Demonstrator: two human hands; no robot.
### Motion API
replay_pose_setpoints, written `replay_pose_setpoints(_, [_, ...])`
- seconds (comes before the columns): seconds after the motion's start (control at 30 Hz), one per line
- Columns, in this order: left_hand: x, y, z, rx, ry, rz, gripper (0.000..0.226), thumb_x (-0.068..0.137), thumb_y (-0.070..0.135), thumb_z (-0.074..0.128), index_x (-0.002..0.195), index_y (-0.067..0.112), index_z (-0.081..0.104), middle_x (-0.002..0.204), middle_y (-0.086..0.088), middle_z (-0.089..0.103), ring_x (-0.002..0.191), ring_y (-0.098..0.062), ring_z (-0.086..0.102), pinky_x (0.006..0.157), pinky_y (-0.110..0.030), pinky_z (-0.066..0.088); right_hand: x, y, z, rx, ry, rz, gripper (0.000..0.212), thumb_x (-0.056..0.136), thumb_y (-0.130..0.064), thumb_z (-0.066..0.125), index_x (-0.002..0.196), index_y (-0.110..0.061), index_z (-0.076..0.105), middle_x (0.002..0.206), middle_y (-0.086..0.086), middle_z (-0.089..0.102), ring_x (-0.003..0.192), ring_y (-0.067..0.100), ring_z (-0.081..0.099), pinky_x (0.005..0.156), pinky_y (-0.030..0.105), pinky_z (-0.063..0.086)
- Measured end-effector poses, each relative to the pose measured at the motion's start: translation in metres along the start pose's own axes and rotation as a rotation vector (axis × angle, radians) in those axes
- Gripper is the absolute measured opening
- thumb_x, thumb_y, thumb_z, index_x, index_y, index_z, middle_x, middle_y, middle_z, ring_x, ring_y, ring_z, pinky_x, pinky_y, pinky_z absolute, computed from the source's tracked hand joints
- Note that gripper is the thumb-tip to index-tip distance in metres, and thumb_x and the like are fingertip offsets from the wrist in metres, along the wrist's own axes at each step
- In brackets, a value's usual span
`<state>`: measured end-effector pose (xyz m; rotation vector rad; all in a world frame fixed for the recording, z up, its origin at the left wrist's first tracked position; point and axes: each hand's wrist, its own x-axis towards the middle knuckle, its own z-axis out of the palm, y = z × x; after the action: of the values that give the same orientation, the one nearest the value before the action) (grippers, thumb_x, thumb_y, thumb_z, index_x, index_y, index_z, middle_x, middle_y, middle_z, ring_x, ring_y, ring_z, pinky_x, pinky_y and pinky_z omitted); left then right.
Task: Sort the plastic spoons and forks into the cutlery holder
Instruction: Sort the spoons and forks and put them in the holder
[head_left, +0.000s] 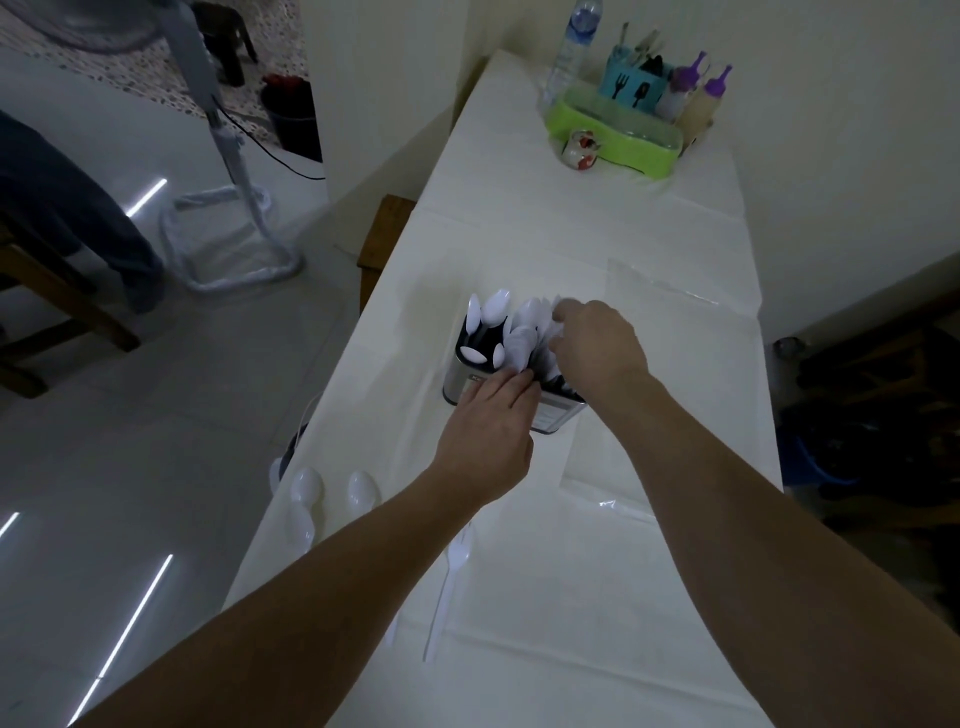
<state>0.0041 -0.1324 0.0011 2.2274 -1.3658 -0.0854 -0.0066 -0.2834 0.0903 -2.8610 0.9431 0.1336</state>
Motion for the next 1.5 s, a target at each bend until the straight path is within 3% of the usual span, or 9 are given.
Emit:
replay_pose_setpoints(0.1, [0.0, -0.001, 0.0, -0.007, -0.01, 0.006, 0.055, 0.08, 0.013, 0.035, 0.127, 0.001, 0.06, 0.134, -0.014, 0.059, 0.129, -0.032, 0.049, 0.101, -0.05, 0.044, -0.003, 0.0, 0.001, 0.026, 0.033, 0.015, 0.036, 0.087, -0.011, 0.059, 0.12, -0.007, 0.045, 0.11, 0.017, 0.057, 0.096, 0.037, 0.059, 0.07, 0.034, 0.04])
replay_pose_setpoints(0.23, [0.001, -0.001, -0.004, -0.007, -0.032, 0.009, 0.058, 0.08, 0.016, 0.031, 0.128, 0.001, 0.06, 0.134, -0.015, 0.059, 0.129, -0.032, 0.05, 0.101, -0.05, 0.045, -0.003, -0.001, 0.0, 0.039, 0.011, 0.032, 0.041, 0.089, -0.025, 0.065, 0.124, -0.007, 0.051, 0.122, 0.016, 0.045, 0.099, 0.039, 0.06, 0.08, 0.037, 0.047])
replay_pose_setpoints(0.37, [0.001, -0.001, -0.006, -0.008, -0.058, 0.018, 0.06, 0.08, 0.018, 0.028, 0.128, 0.002, 0.06, 0.135, -0.015, 0.058, 0.13, -0.032, 0.049, 0.102, -0.051, 0.045, -0.004, 0.005, -0.002, 0.035, 0.006, 0.023, 0.045, 0.088, -0.028, 0.067, 0.126, -0.009, 0.051, 0.123, 0.016, 0.047, 0.103, 0.039, 0.059, 0.085, 0.04, 0.049])
replay_pose_setpoints(0.67, [-0.008, -0.002, -0.013, -0.034, -0.044, 0.043, 0.059, 0.081, 0.014, 0.024, 0.122, 0.001, 0.064, 0.13, -0.016, 0.063, 0.127, -0.034, 0.052, 0.106, -0.049, 0.043, -0.019, 0.009, -0.011, 0.071, 0.079, 0.049, 0.043, 0.091, -0.025, 0.06, 0.13, -0.01, 0.05, 0.128, 0.017, 0.042, 0.101, 0.042, 0.058, 0.081, 0.038, 0.046])
replay_pose_setpoints(0.93, [-0.034, -0.003, -0.032, 0.016, -0.01, 0.031, 0.052, 0.078, 0.012, 0.033, 0.116, 0.0, 0.067, 0.121, -0.019, 0.066, 0.116, -0.035, 0.059, 0.107, -0.045, 0.044, -0.054, -0.01, -0.014, 0.073, 0.148, 0.013, 0.037, 0.092, -0.025, 0.058, 0.124, -0.007, 0.054, 0.125, 0.016, 0.045, 0.092, 0.039, 0.06, 0.074, 0.036, 0.046])
replay_pose_setpoints(1.07, [-0.052, -0.008, -0.041, 0.069, 0.034, 0.014, 0.042, 0.076, 0.002, 0.054, 0.116, -0.001, 0.067, 0.118, -0.019, 0.068, 0.112, -0.034, 0.061, 0.108, -0.042, 0.043, -0.086, -0.02, -0.003, 0.137, 0.193, -0.01, 0.032, 0.092, -0.025, 0.058, 0.119, -0.008, 0.058, 0.12, 0.014, 0.05, 0.091, 0.036, 0.06, 0.068, 0.035, 0.044])
replay_pose_setpoints(1.23, [-0.093, -0.018, -0.051, 0.053, 0.108, -0.197, 0.036, 0.082, 0.004, 0.059, 0.117, 0.006, 0.067, 0.11, -0.011, 0.069, 0.104, -0.03, 0.058, 0.092, -0.042, 0.051, -0.14, -0.031, 0.036, 0.3, 0.202, 0.007, 0.03, 0.091, -0.026, 0.058, 0.118, -0.013, 0.06, 0.117, 0.01, 0.058, 0.104, 0.03, 0.058, 0.078, 0.037, 0.048])
replay_pose_setpoints(1.5, [-0.175, -0.038, -0.049, 0.013, 0.048, -0.538, 0.029, 0.092, 0.013, 0.053, 0.12, 0.015, 0.064, 0.11, -0.006, 0.066, 0.101, -0.023, 0.06, 0.084, -0.032, 0.048, -0.21, -0.049, 0.136, 0.485, -0.125, 0.257, 0.03, 0.091, -0.03, 0.058, 0.116, -0.015, 0.062, 0.108, 0.006, 0.068, 0.101, 0.025, 0.064, 0.083, 0.03, 0.05])
